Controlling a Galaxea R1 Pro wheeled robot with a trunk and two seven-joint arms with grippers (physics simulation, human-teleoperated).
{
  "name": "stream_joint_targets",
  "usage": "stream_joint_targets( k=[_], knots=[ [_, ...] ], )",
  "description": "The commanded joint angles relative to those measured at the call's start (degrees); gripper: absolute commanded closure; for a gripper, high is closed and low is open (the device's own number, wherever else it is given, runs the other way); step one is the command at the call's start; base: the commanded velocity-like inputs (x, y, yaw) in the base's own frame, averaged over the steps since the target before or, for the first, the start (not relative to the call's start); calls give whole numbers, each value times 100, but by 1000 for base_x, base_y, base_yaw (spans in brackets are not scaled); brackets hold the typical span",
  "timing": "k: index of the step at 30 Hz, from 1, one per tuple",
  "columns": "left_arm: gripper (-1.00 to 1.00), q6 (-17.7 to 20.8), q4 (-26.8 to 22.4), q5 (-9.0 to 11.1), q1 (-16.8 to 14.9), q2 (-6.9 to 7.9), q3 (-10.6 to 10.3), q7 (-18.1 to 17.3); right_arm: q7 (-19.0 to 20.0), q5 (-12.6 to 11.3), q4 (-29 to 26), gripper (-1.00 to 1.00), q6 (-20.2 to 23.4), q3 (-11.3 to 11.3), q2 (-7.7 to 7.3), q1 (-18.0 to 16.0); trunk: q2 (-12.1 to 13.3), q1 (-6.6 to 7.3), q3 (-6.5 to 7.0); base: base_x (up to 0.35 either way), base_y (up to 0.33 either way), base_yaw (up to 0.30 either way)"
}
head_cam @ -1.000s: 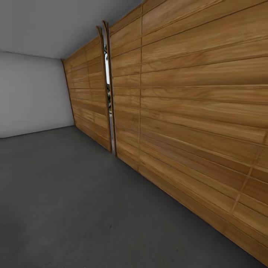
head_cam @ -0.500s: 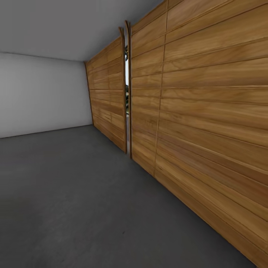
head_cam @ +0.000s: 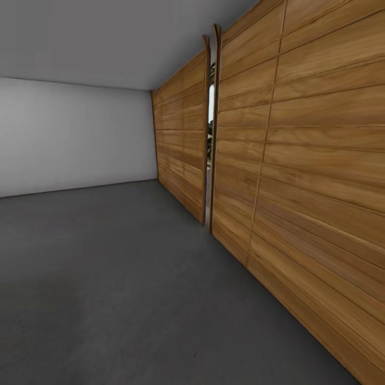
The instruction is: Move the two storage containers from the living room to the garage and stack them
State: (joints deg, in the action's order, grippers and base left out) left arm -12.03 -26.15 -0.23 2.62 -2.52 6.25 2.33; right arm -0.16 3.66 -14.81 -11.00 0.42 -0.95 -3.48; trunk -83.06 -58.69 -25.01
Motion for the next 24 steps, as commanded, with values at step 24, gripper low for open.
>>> stream_joint_targets(
  k=[24],
  knots=[
    [-100,-1,3,-3,2,-28,17,13,-2,33,4,-100,-16,2,-2,-3,-2,-4,47,327,0,291]
  ],
)
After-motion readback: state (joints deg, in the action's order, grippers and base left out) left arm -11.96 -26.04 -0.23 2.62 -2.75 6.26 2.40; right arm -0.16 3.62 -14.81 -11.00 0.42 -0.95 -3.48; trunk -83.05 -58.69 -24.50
